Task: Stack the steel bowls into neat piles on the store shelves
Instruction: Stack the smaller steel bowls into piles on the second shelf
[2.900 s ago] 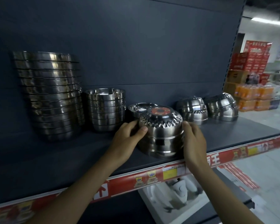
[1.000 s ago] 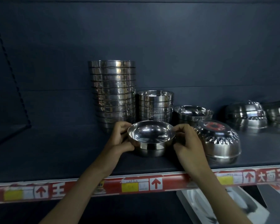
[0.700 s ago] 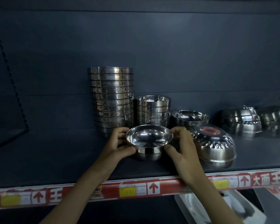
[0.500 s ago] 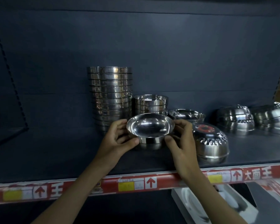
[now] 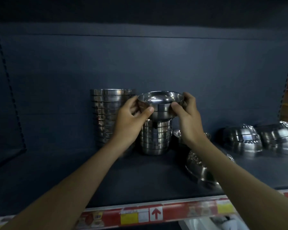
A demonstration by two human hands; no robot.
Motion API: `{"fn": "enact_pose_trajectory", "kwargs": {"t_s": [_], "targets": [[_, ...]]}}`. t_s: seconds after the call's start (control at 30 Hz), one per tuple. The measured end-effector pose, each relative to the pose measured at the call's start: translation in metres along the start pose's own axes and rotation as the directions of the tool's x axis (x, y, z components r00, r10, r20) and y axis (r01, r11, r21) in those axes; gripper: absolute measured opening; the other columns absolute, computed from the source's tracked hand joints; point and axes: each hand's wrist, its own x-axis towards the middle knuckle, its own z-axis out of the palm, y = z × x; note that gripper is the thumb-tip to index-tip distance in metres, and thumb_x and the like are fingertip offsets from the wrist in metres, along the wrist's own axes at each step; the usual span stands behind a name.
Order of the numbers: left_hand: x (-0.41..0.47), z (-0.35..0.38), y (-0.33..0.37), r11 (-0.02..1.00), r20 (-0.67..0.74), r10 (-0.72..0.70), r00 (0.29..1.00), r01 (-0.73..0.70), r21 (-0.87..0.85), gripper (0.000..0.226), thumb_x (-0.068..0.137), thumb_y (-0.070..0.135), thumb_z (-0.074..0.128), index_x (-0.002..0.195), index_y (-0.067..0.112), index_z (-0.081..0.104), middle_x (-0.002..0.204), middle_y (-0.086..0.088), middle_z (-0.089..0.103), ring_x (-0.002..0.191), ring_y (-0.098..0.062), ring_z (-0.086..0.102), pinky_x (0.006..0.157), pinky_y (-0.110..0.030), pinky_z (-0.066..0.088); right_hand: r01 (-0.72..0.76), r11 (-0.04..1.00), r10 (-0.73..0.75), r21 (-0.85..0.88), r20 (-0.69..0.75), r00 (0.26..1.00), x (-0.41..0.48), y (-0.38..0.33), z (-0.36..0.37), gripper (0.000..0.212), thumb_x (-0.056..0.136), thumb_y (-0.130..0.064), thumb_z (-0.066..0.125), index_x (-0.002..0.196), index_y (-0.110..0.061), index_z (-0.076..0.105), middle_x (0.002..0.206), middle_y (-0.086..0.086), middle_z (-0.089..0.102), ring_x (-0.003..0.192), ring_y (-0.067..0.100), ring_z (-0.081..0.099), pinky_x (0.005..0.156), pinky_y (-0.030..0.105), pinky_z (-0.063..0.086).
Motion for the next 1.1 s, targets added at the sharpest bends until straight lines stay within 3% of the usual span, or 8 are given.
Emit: {"fn": "enact_pose_trajectory", "kwargs": {"t_s": [0.1, 0.37, 0.47, 0.57, 0.63, 0.77, 0.9, 1.1], "targets": [[0.018, 0.009, -0.007, 0.999, 0.038, -0.010, 0.999, 0.008, 0.033, 0.038, 0.091, 0.002, 0.065, 0.103, 0.038, 0.055, 0.099, 0.024, 0.065, 0.095, 0.016, 0.063, 0.082, -0.007, 0.046, -0.045, 0.999, 0.045, 0.007, -0.002, 0.999, 0.019, 0.005, 0.007, 0.070, 0.084, -0.037, 0.053, 0.149, -0.018, 0.033, 0.135, -0.003, 0.054, 0.125, 0.015, 0.051, 0.109, 0.035, 0.039], [0.036, 0.018, -0.035, 0.976, 0.027, -0.087, 0.996, 0.080, 0.201, 0.033, 0.087, 0.032, 0.065, 0.118, 0.040, 0.057, 0.104, 0.023, 0.068, 0.109, 0.000, 0.063, 0.105, -0.034, 0.047, -0.171, 0.983, 0.168, 0.063, 0.061, 0.984, 0.048, 0.033, 0.014, 0.061, 0.101, -0.017, 0.048, 0.155, -0.016, 0.021, 0.149, 0.002, 0.043, 0.135, 0.018, 0.042, 0.113, 0.034, 0.033], [0.030, 0.020, -0.041, 0.952, 0.044, -0.106, 0.993, 0.089, 0.294, 0.063, 0.088, 0.033, 0.064, 0.145, 0.021, 0.042, 0.110, 0.020, 0.064, 0.109, -0.002, 0.061, 0.103, -0.029, 0.047, -0.260, 0.959, 0.254, 0.108, 0.071, 0.965, 0.053, 0.045, 0.015, 0.058, 0.100, -0.013, 0.048, 0.154, -0.013, 0.025, 0.146, 0.004, 0.044, 0.132, 0.018, 0.044, 0.112, 0.033, 0.034], [0.018, 0.022, -0.046, 0.894, 0.037, -0.082, 0.996, 0.058, 0.445, 0.043, 0.092, 0.024, 0.063, 0.132, 0.021, 0.049, 0.105, 0.015, 0.064, 0.096, 0.000, 0.062, 0.091, -0.021, 0.051, -0.322, 0.941, 0.312, 0.110, 0.096, 0.945, 0.056, 0.061, 0.012, 0.057, 0.101, -0.015, 0.048, 0.154, -0.011, 0.027, 0.148, 0.007, 0.043, 0.136, 0.019, 0.041, 0.116, 0.035, 0.030], [0.011, 0.024, -0.047, 0.846, 0.047, -0.059, 0.997, 0.025, 0.532, 0.059, 0.093, 0.024, 0.063, 0.145, 0.016, 0.038, 0.119, 0.007, 0.061, 0.108, -0.009, 0.060, 0.093, -0.018, 0.047, -0.358, 0.926, 0.344, 0.122, 0.124, 0.931, 0.056, 0.066, 0.012, 0.052, 0.103, -0.019, 0.045, 0.152, -0.011, 0.028, 0.145, 0.006, 0.044, 0.131, 0.016, 0.041, 0.110, 0.030, 0.030], [0.003, 0.027, -0.055, 0.814, 0.039, -0.022, 0.999, -0.005, 0.581, 0.076, 0.092, 0.024, 0.063, 0.155, 0.009, 0.022, 0.144, -0.006, 0.047, 0.132, -0.020, 0.047, 0.110, -0.037, 0.041, -0.419, 0.891, 0.401, 0.173, 0.127, 0.907, 0.054, 0.072, 0.017, 0.038, 0.098, -0.023, 0.050, 0.134, -0.022, 0.040, 0.110, 0.001, 0.056, 0.099, 0.016, 0.053, 0.085, 0.027, 0.040], [-0.004, 0.029, -0.064, 0.786, 0.015, 0.034, 0.999, -0.036, 0.617, 0.062, 0.091, 0.024, 0.062, 0.147, 0.012, 0.038, 0.141, -0.006, 0.049, 0.130, -0.023, 0.048, 0.107, -0.040, 0.044, -0.428, 0.896, 0.413, 0.121, 0.130, 0.902, 0.047, 0.083, 0.018, 0.037, 0.085, -0.024, 0.052, 0.122, -0.020, 0.048, 0.106, -0.001, 0.058, 0.101, 0.022, 0.055, 0.082, 0.033, 0.044], [-0.009, 0.032, -0.065, 0.759, 0.037, 0.016, 0.999, -0.036, 0.651, 0.073, 0.095, 0.024, 0.061, 0.155, 0.010, 0.022, 0.158, -0.008, 0.027, 0.145, -0.024, 0.028, 0.118, -0.034, 0.029, -0.367, 0.915, 0.392, -0.164, 0.155, 0.907, 0.033, 0.071, 0.016, 0.044, 0.092, -0.028, 0.042, 0.136, -0.023, 0.047, 0.113, 0.005, 0.068, 0.104, 0.025, 0.063, 0.094, 0.047, 0.050]]}}
